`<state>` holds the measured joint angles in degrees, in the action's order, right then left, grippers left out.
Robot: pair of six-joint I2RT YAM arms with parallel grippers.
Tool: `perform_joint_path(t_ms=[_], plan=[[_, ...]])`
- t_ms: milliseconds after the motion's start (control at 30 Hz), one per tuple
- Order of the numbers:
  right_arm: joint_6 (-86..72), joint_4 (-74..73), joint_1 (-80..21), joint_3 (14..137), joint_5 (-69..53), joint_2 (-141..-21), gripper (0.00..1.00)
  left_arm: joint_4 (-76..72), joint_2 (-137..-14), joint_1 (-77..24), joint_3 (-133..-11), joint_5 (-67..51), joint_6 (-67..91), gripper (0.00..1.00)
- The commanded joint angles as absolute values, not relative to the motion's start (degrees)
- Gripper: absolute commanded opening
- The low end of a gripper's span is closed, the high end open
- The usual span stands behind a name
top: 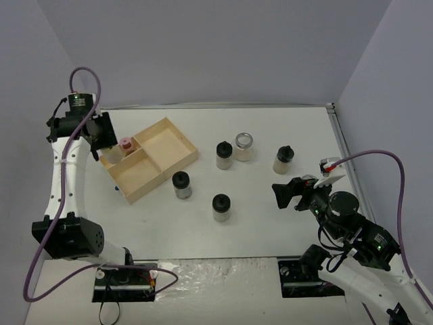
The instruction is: Organize the condiment bottles
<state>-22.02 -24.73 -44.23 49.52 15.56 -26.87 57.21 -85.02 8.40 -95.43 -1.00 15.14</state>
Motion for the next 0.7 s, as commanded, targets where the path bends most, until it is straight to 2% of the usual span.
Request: perform_joint_path(t_ms=[0, 667], plan=[[-20.53, -21.20, -44.12, 50.55, 13.87, -28.25, 1.00, 50.83, -86.84, 12.60, -96.20, -5.10, 17.79, 0.11], [-21.37, -21.09, -44.12, 48.31, 11.27, -25.12, 1.00, 47.52, -102.20, 14.34, -104.62, -2.66, 18.53, 0.08]])
